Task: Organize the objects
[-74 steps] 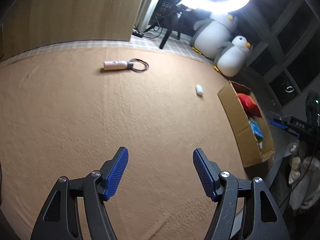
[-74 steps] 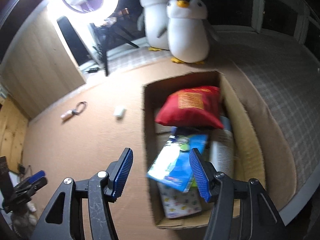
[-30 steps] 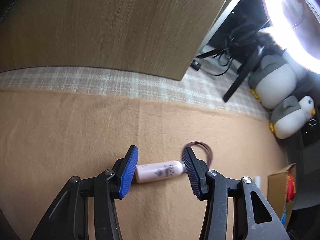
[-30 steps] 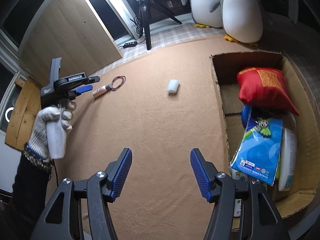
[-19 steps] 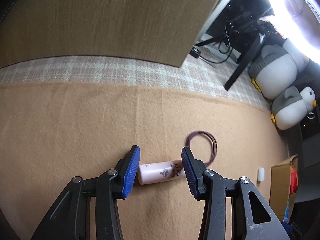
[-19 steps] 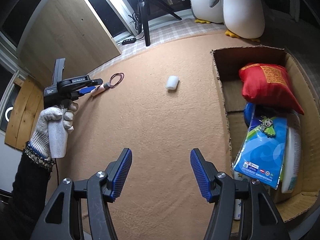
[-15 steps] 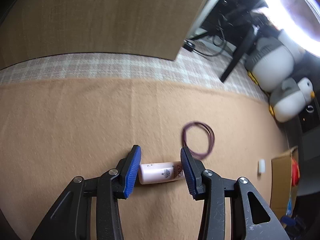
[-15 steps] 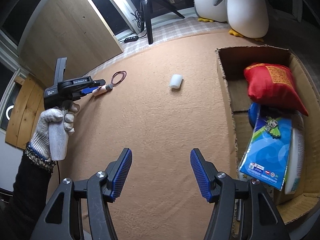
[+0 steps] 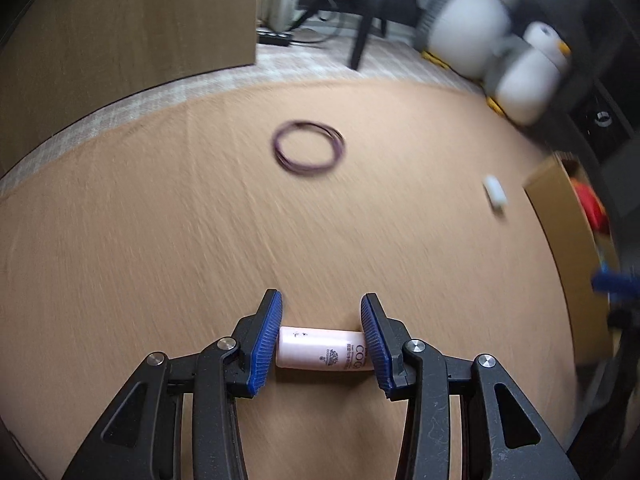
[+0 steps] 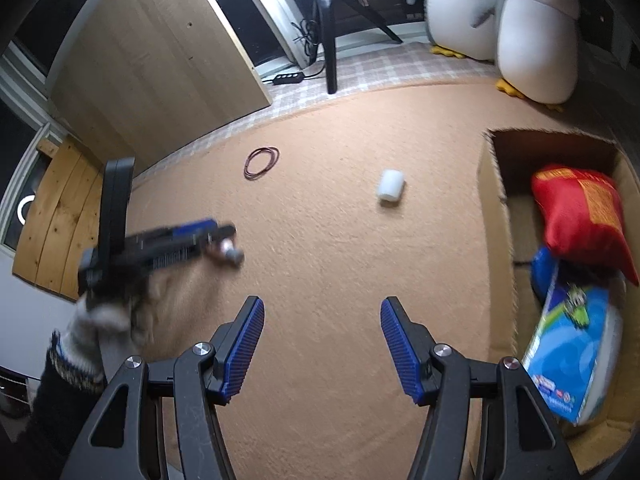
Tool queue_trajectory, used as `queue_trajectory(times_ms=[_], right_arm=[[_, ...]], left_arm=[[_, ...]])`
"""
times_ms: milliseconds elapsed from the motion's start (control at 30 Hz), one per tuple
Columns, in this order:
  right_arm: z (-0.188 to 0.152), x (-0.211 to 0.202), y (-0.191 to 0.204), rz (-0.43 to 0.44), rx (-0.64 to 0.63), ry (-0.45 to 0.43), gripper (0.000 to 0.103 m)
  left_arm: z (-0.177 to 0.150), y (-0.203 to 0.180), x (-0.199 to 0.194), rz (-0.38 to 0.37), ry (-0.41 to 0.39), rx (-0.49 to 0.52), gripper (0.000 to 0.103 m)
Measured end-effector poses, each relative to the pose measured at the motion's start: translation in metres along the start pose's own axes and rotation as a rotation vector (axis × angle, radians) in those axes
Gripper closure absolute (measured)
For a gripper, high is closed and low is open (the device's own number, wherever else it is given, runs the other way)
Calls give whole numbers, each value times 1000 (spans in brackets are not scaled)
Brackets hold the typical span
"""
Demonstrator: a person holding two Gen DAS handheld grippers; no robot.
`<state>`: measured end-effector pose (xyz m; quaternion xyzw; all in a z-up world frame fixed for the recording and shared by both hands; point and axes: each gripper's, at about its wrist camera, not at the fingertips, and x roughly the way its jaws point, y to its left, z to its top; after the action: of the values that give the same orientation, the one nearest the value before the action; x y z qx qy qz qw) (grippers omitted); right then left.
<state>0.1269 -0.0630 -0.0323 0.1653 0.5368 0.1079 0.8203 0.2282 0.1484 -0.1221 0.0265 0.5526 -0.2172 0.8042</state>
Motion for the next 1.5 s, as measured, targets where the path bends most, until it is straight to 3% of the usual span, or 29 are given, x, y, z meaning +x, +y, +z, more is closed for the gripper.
queue_trajectory(times_ms=[267, 700, 933, 1133, 1500], right_arm=[[22, 23, 25, 9, -58, 18, 46], [89, 72, 60, 25, -87, 30, 47], [134, 122, 79, 61, -80, 100, 77], [160, 165, 94, 62, -92, 190, 80], [159, 197, 110, 17, -249, 355, 80]], left_arm=[[-47, -14, -21, -11, -12, 22, 58], [-86, 22, -86, -61, -112, -143, 58], [-115, 47, -117, -69, -146, -236, 58], [-136, 64, -139, -60, -173, -290, 58], [-149, 81, -146, -57, -174, -342, 58]])
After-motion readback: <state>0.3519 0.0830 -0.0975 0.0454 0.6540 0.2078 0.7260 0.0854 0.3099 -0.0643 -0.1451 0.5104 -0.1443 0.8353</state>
